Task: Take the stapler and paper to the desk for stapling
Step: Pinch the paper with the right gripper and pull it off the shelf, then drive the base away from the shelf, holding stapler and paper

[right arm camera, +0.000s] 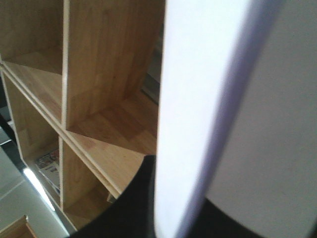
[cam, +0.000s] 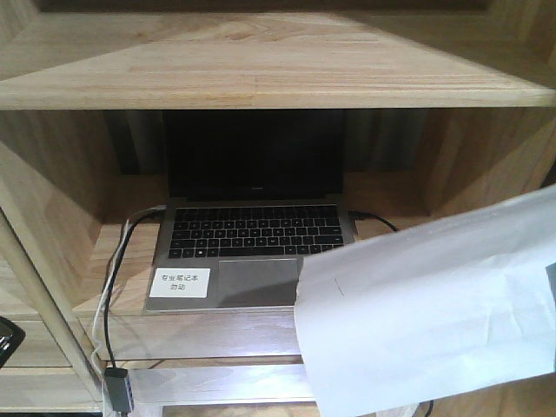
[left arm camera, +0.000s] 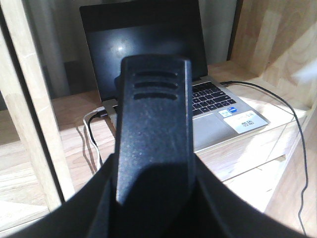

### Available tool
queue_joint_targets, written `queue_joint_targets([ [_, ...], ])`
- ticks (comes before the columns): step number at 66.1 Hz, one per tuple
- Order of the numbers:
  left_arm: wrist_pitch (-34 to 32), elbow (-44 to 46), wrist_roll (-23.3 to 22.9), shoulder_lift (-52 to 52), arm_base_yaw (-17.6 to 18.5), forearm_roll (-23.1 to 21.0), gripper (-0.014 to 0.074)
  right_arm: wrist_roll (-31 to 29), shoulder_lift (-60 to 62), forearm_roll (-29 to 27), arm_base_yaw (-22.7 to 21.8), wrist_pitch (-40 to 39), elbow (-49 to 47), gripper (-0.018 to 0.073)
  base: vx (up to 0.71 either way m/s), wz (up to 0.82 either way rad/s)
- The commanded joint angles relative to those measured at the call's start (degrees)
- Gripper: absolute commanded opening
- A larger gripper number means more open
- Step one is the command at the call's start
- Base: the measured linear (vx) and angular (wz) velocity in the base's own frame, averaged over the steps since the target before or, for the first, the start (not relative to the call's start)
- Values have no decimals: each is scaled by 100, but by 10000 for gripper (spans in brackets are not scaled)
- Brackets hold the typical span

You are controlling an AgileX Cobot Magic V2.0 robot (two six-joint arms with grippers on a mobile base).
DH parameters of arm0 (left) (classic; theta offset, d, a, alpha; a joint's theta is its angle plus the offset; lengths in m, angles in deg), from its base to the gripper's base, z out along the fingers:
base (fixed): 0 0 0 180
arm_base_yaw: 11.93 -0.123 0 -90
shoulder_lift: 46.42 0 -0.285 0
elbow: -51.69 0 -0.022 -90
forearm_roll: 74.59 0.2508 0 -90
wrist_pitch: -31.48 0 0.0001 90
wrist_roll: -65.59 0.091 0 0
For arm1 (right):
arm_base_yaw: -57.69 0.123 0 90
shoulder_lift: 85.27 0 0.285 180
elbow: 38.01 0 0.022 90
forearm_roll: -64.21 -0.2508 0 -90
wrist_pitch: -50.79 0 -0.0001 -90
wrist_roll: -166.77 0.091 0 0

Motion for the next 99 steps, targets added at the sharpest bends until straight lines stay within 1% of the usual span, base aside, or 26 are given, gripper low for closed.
queue_joint_targets([
  [1, -679, 174, -16, -58, -3, 0, -7, -27, -23, -119, 13, -170, 15, -5, 0, 0],
  [99, -679, 174, -16, -58, -3, 0, -7, -27, -23, -121, 13, -178, 15, -5, -2, 0],
])
